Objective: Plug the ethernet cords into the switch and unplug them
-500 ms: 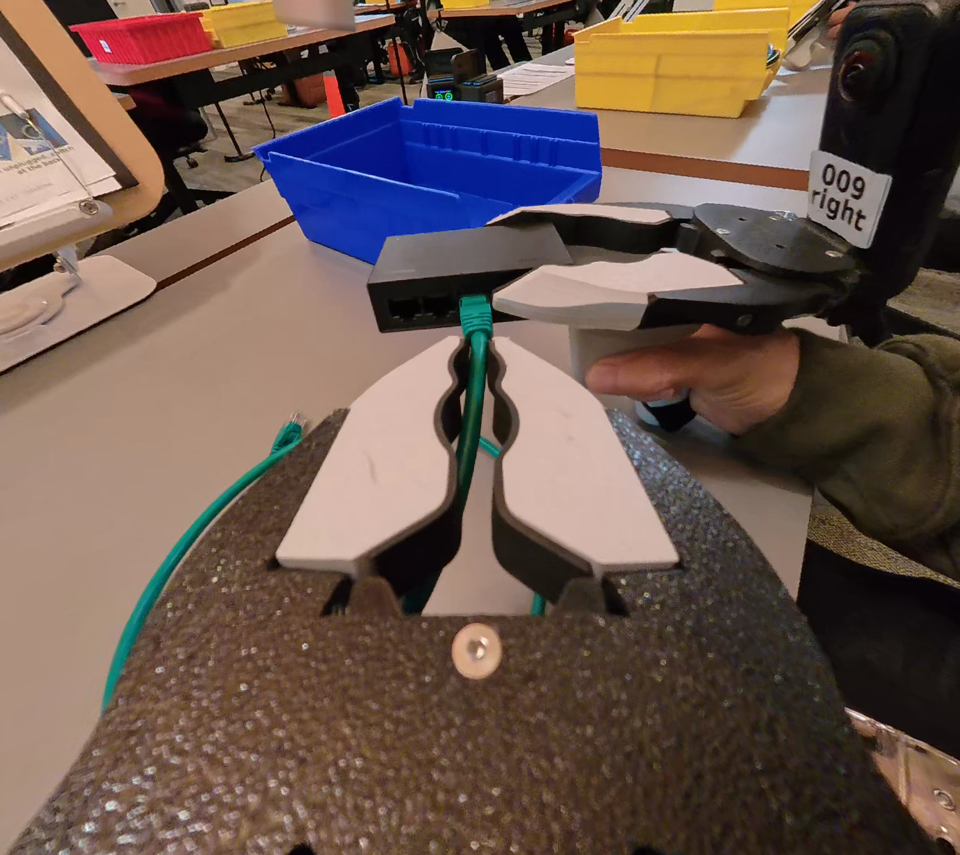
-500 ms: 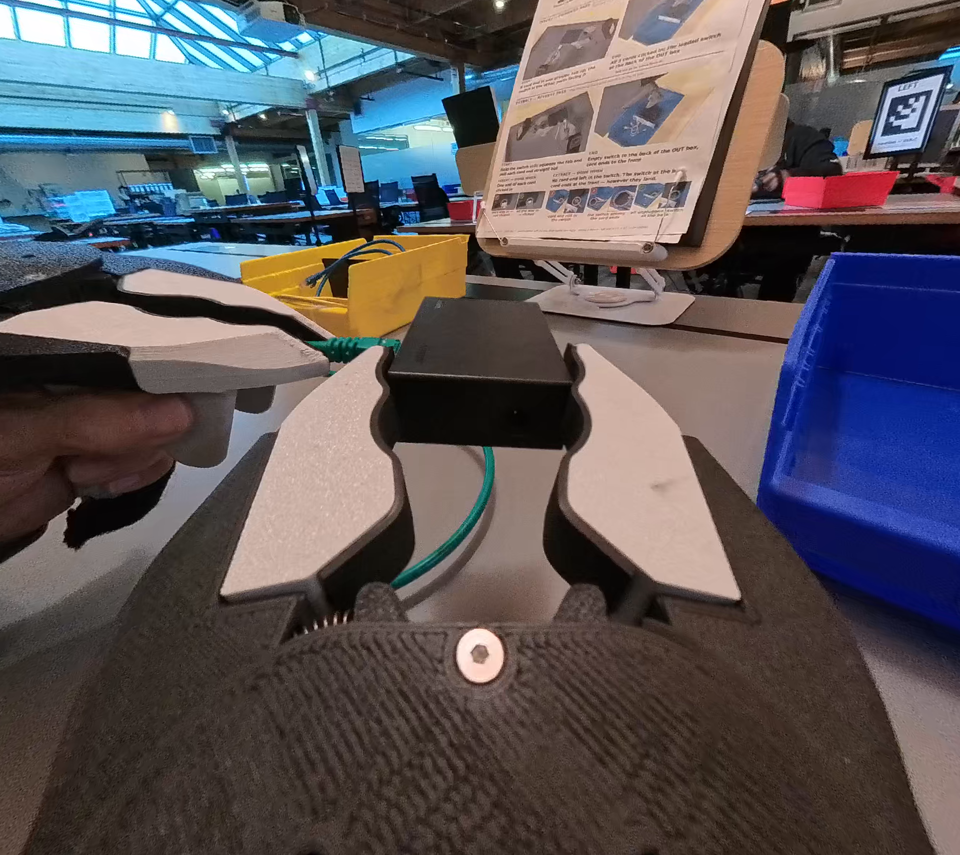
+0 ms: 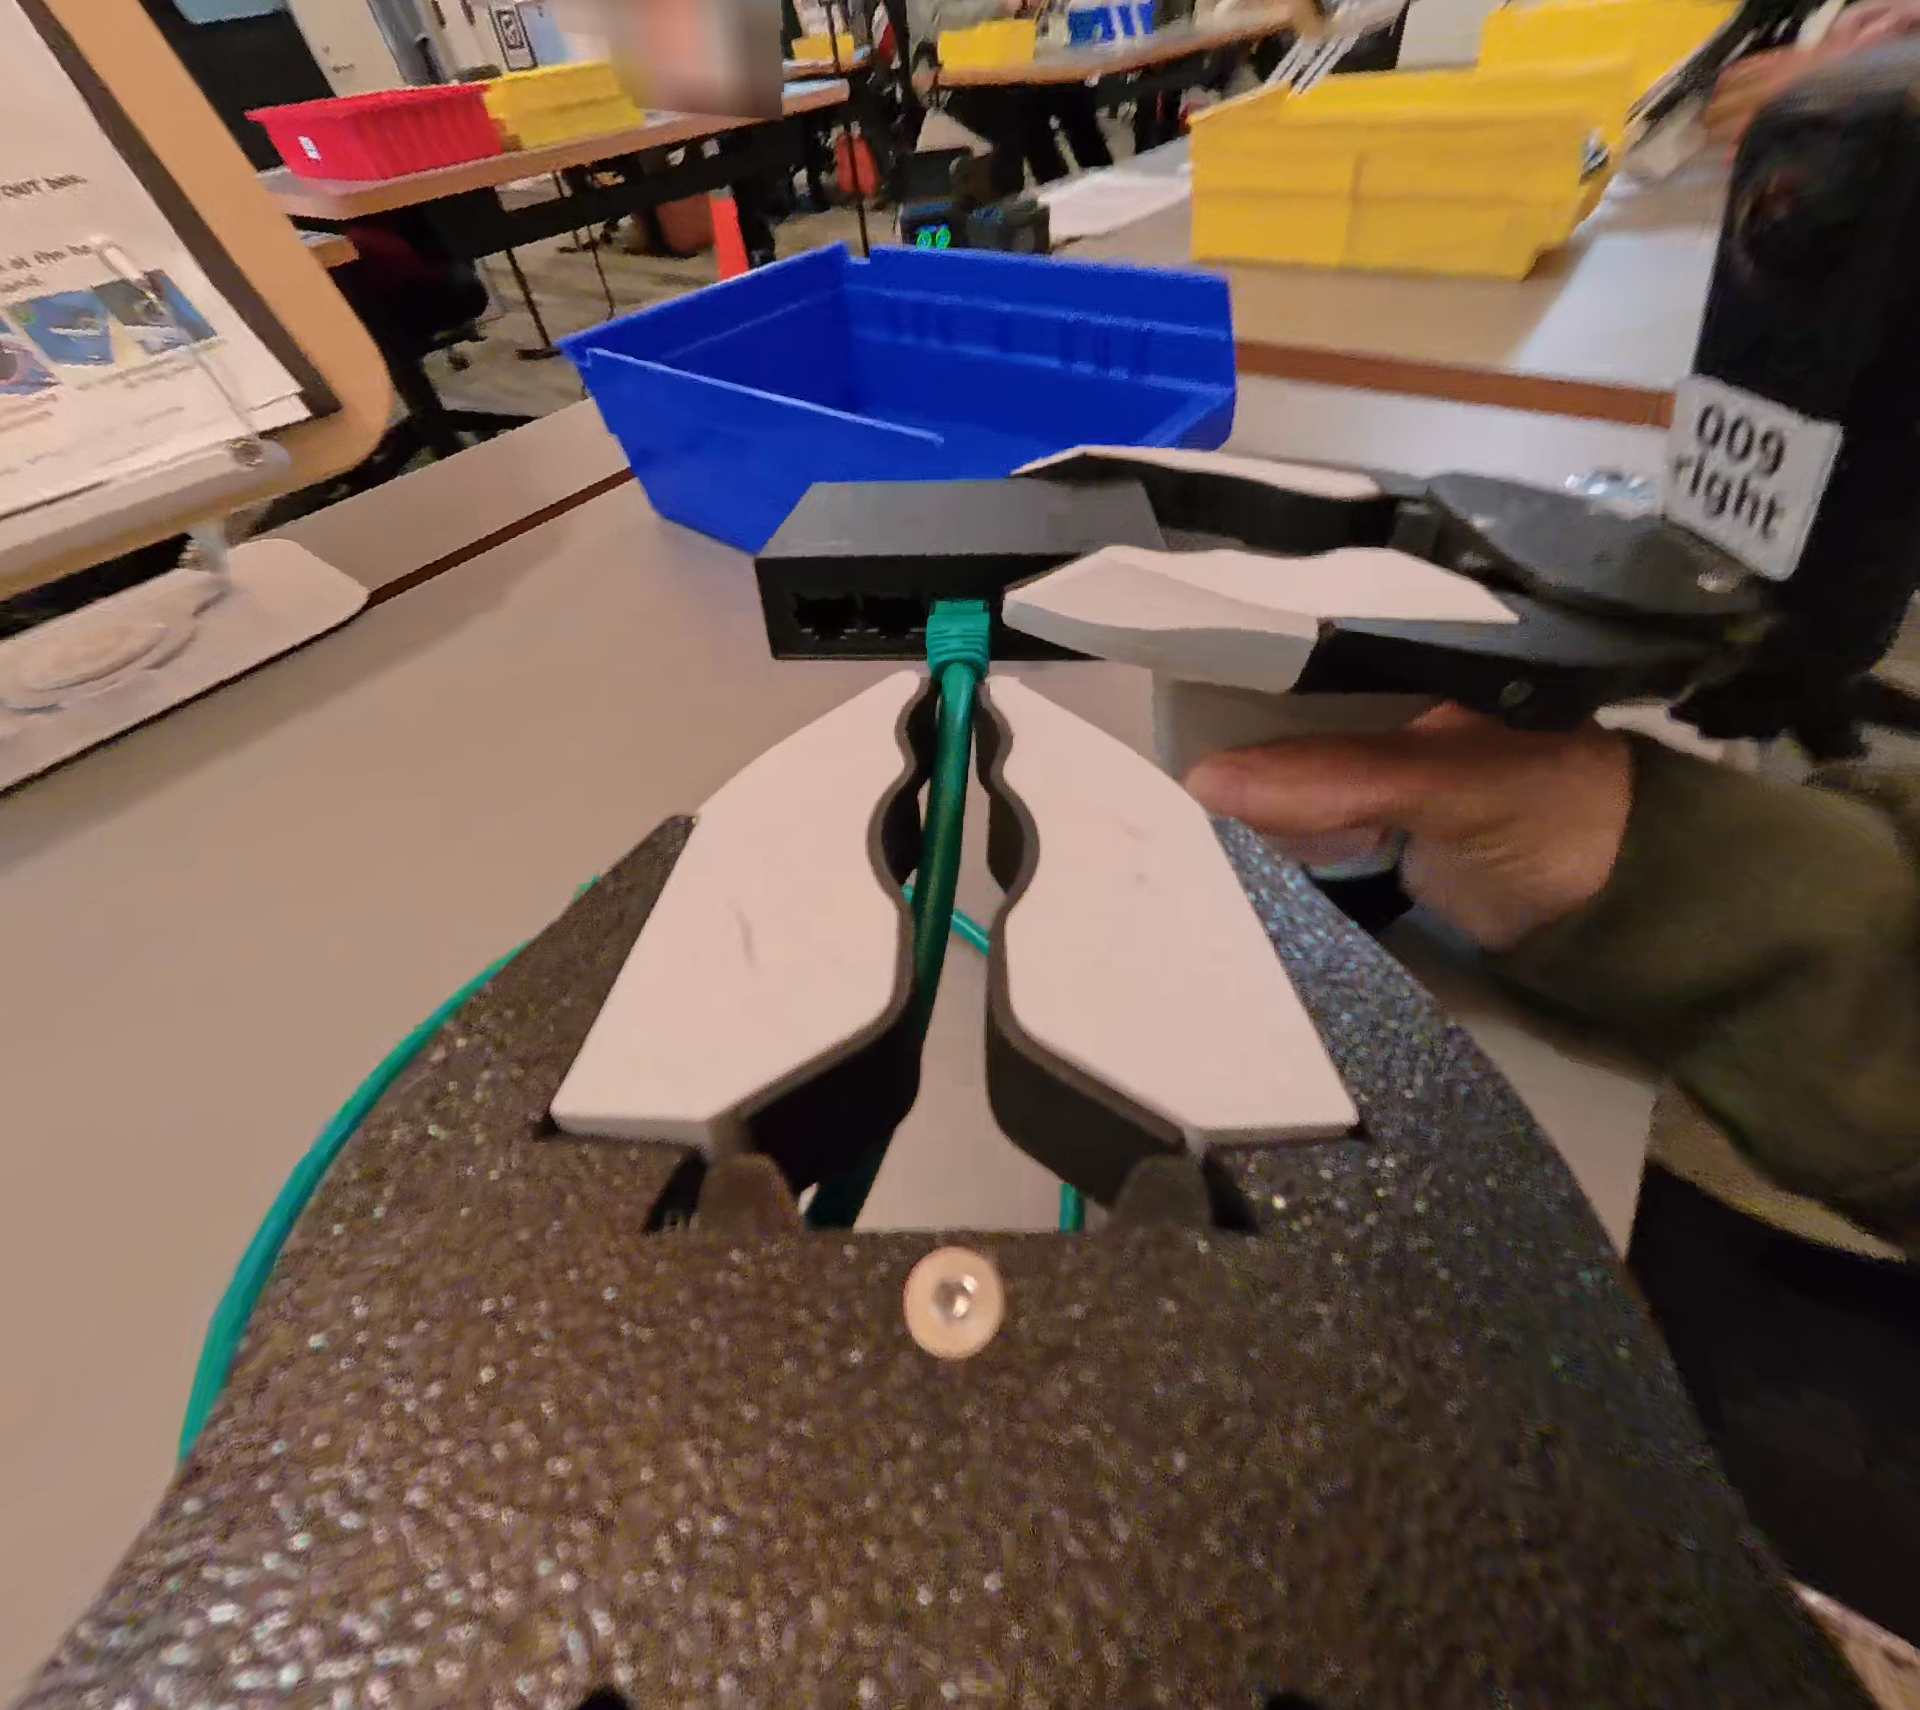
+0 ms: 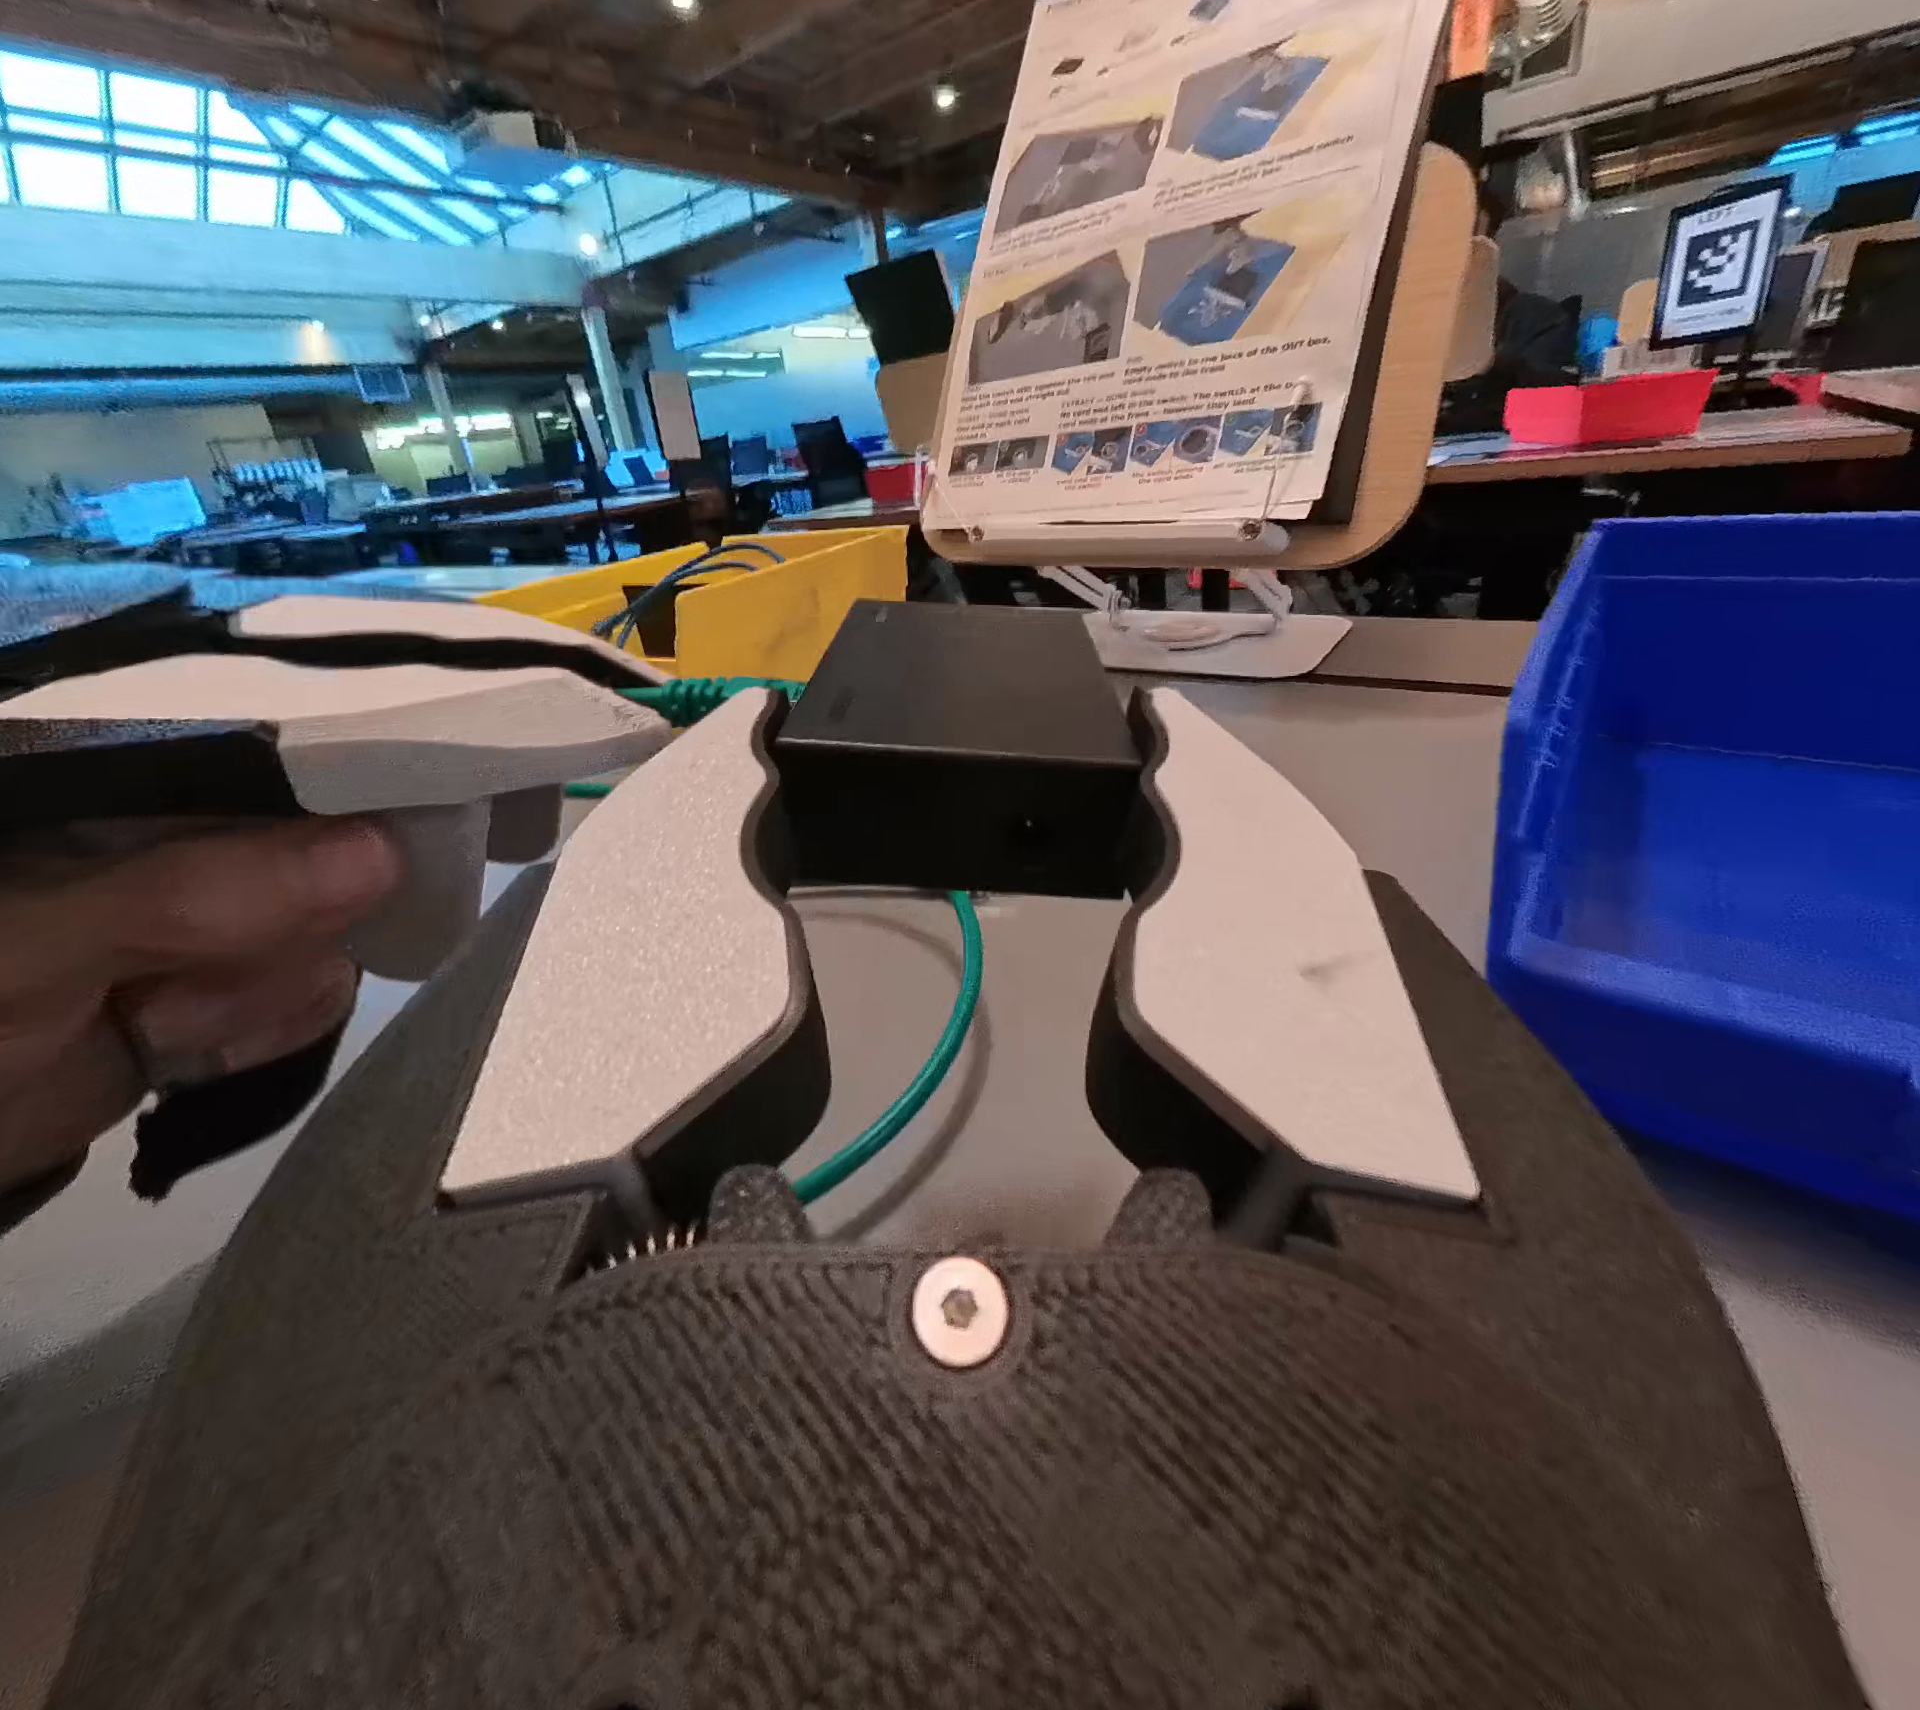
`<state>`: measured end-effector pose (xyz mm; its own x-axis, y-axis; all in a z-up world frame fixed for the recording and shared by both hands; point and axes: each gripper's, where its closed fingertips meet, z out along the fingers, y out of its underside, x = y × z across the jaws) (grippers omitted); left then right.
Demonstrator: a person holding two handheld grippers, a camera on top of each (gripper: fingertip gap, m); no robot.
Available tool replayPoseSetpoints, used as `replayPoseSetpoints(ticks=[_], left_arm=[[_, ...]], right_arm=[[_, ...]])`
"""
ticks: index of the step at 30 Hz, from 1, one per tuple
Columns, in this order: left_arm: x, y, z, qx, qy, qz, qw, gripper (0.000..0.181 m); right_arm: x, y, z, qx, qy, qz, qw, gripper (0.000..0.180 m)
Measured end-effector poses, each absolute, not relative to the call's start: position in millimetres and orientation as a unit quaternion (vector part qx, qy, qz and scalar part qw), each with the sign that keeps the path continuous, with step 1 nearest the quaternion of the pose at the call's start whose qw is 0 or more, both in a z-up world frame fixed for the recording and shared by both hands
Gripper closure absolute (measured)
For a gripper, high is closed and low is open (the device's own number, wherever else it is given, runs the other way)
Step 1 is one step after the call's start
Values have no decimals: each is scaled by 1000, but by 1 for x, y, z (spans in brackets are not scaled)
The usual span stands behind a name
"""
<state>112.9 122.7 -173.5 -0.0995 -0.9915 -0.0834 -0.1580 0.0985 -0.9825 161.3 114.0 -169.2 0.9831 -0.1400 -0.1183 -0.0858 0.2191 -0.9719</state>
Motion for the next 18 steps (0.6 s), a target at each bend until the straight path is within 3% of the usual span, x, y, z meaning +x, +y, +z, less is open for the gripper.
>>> replayPoseSetpoints(ticks=[8, 16, 18], left_arm=[[111, 123, -174, -489, 559, -498, 448, 173], [110, 120, -173, -488, 559, -514, 429, 153], [112, 123, -179, -502, 566, -493, 430, 157]], right_arm=[[160, 113, -168, -620, 88, -20, 780, 117], [160, 115, -169, -625, 86, -32, 775, 117], [156, 115, -169, -626, 76, -33, 775, 117]])
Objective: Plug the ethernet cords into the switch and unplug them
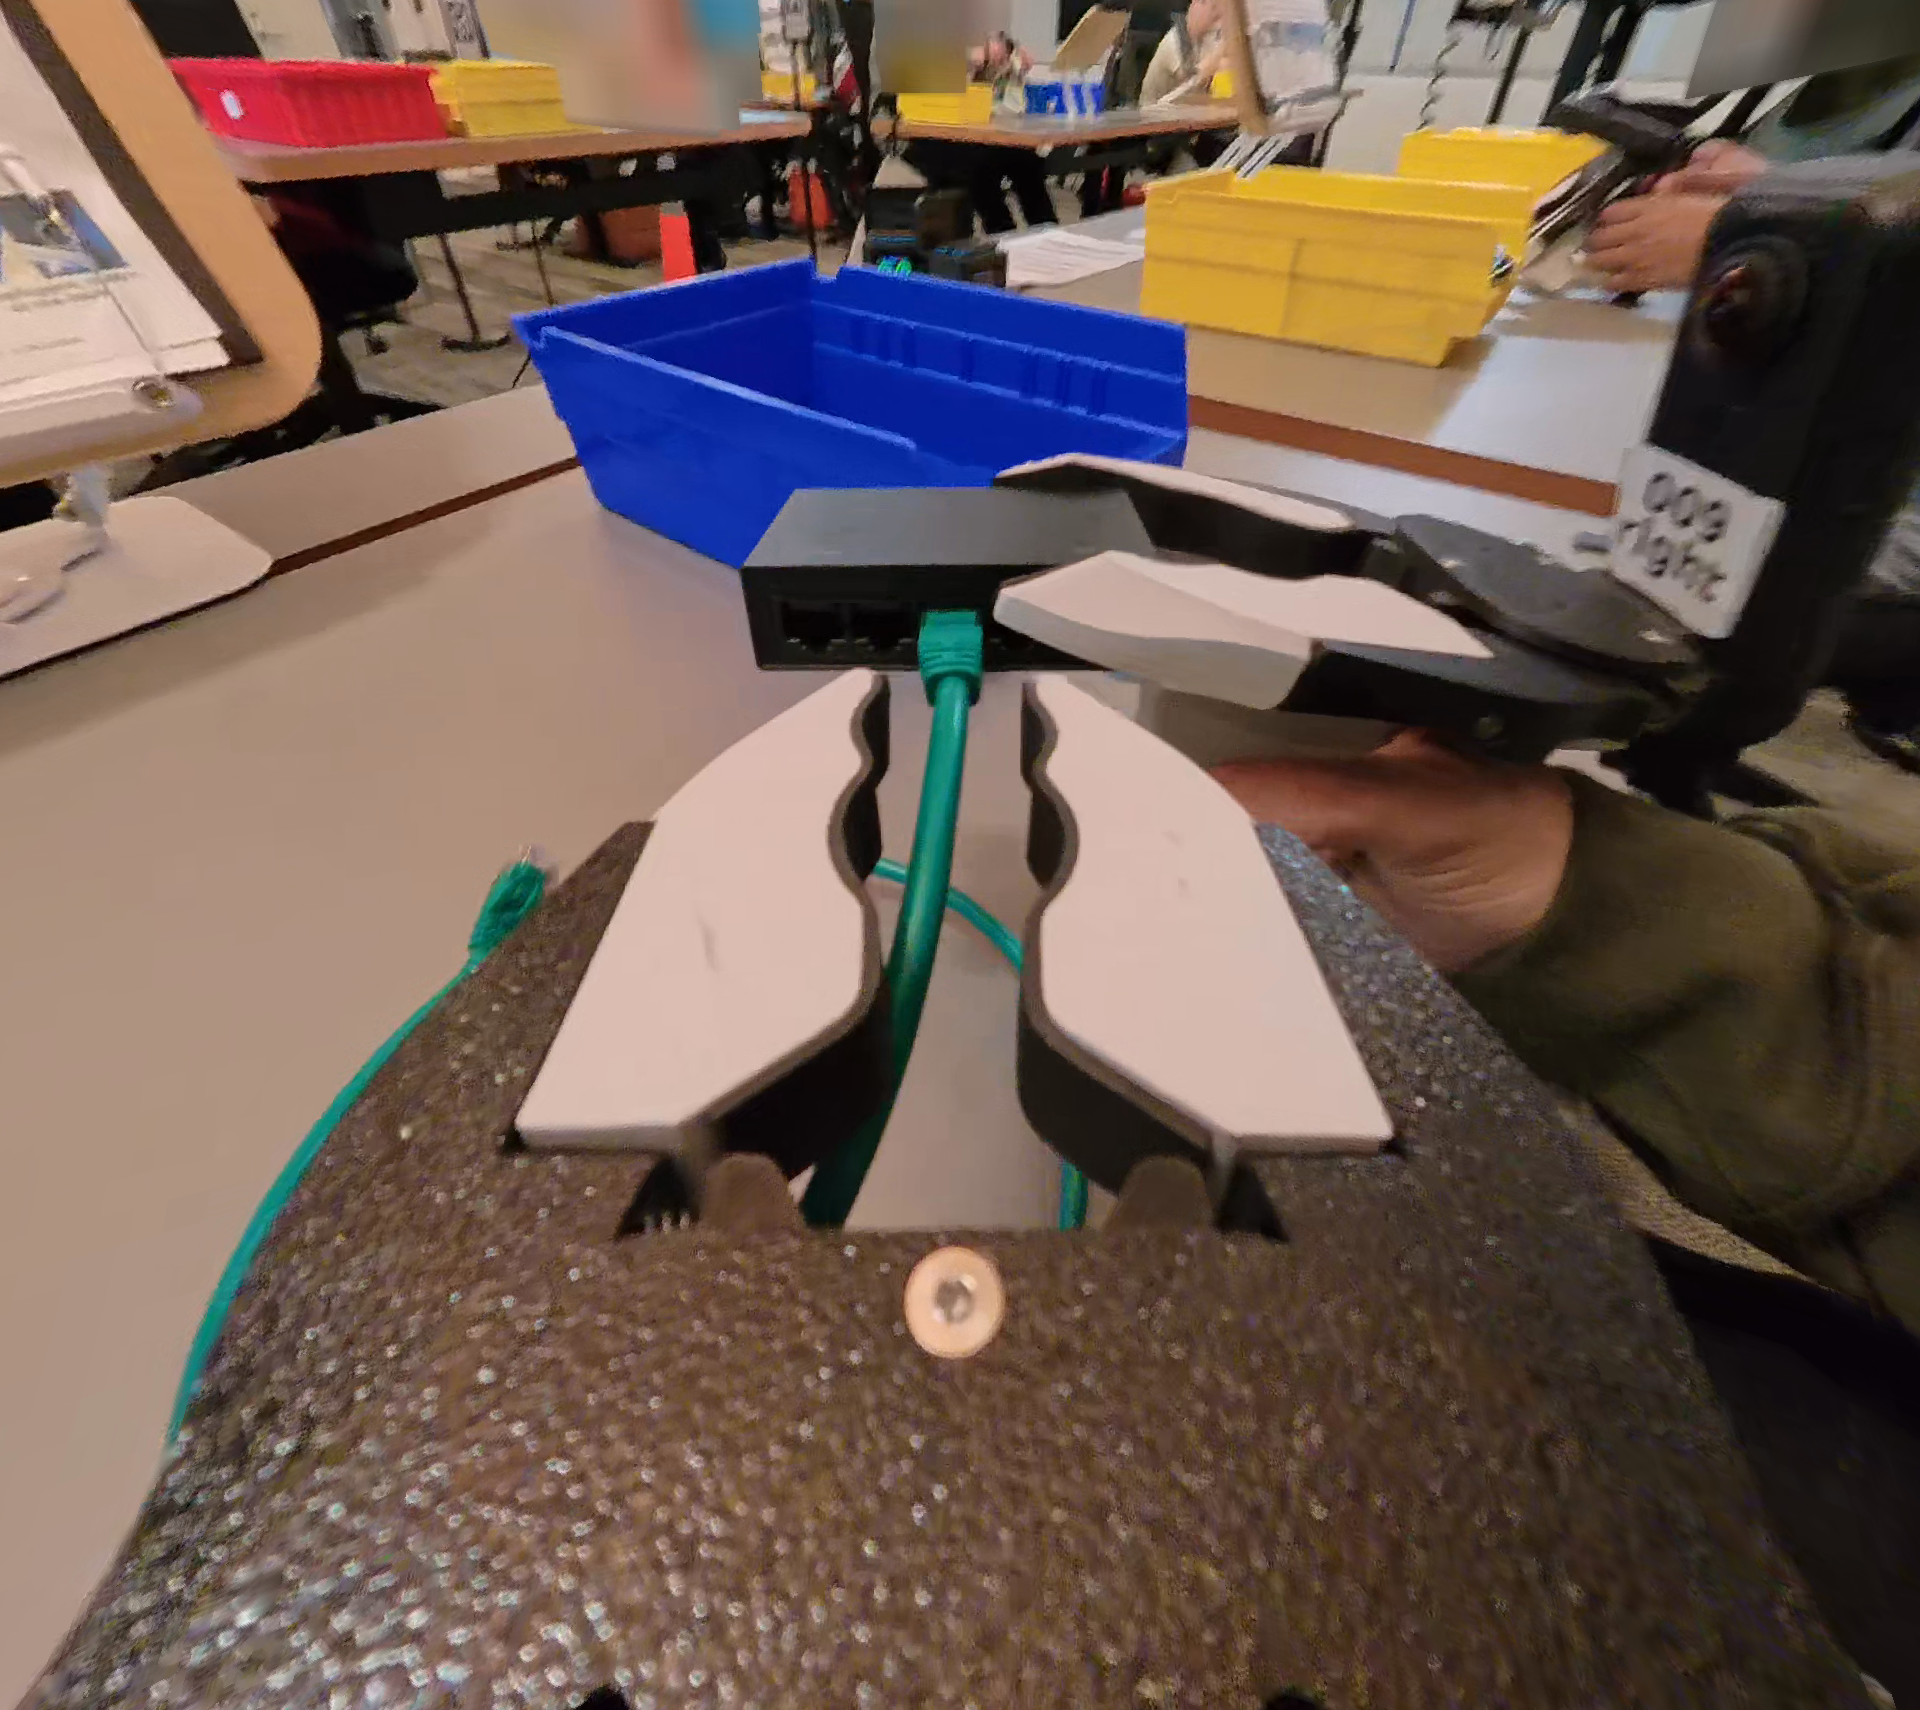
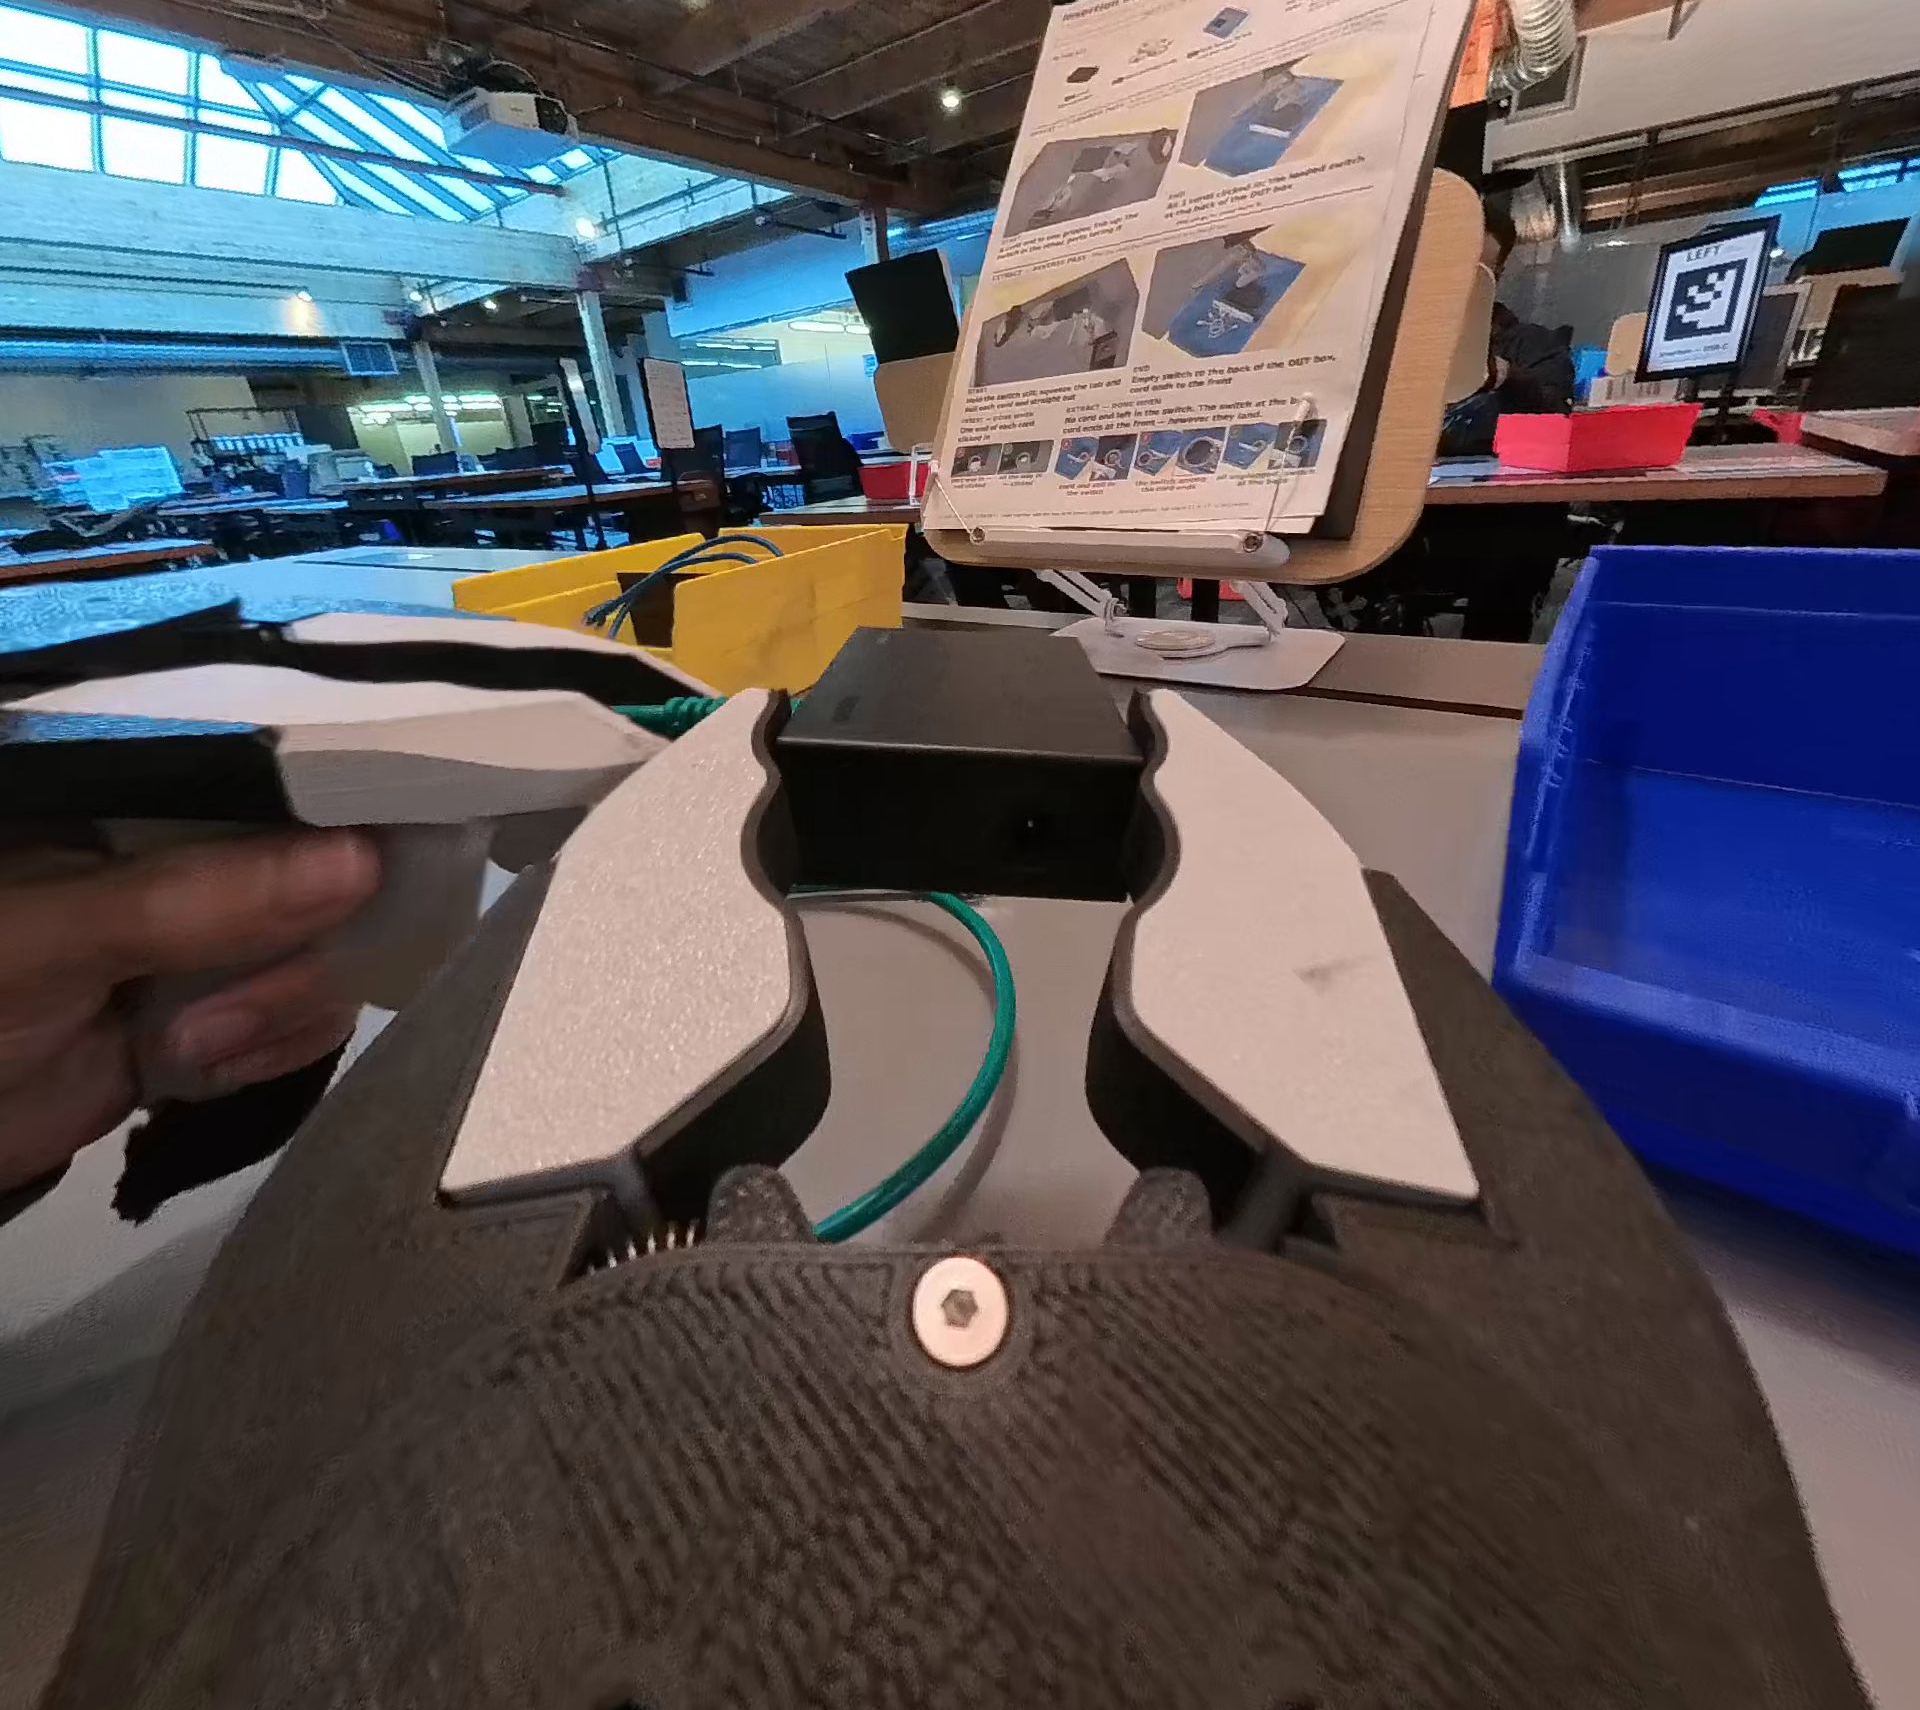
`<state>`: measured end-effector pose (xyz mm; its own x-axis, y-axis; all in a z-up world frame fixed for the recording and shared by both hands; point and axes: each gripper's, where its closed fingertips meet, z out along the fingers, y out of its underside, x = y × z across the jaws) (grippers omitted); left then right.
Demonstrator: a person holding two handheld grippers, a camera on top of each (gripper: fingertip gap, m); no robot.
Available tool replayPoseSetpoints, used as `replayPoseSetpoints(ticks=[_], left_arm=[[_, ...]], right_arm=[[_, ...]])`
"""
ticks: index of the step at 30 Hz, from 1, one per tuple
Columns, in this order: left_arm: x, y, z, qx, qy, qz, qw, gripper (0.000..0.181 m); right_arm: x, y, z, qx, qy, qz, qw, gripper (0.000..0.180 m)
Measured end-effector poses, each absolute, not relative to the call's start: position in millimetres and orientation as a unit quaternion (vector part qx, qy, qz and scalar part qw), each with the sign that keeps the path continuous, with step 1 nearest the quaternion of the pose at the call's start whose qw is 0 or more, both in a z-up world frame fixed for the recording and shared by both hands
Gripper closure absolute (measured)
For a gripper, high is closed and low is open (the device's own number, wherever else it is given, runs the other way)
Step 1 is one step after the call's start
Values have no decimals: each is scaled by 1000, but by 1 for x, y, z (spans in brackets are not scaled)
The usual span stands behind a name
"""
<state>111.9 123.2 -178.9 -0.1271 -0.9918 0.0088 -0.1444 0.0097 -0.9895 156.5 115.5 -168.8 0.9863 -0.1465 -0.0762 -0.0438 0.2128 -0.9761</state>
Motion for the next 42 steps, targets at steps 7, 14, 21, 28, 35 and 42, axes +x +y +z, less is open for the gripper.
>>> replayPoseSetpoints(ticks=[7, 14, 21, 28, 35, 42], left_arm=[[110, 125, -180, -509, 573, -472, 435, 170], [109, 129, -182, -503, 580, -463, 444, 170], [109, 130, -182, -505, 573, -475, 437, 169], [67, 168, -106, -478, 513, -524, 484, 141], [14, 385, -140, -624, 552, -290, 472, 144], [15, 522, -189, -754, 471, -262, 374, 144]], right_arm=[[147, 120, -169, -629, 58, -24, 775, 117], [144, 123, -172, -642, 54, -3, 765, 117], [144, 123, -172, -641, 50, -31, 766, 117], [168, 110, -166, -602, 122, -1, 789, 118], [157, 114, -167, -616, 85, -5, 784, 118], [154, 117, -168, -623, 76, -5, 779, 118]])
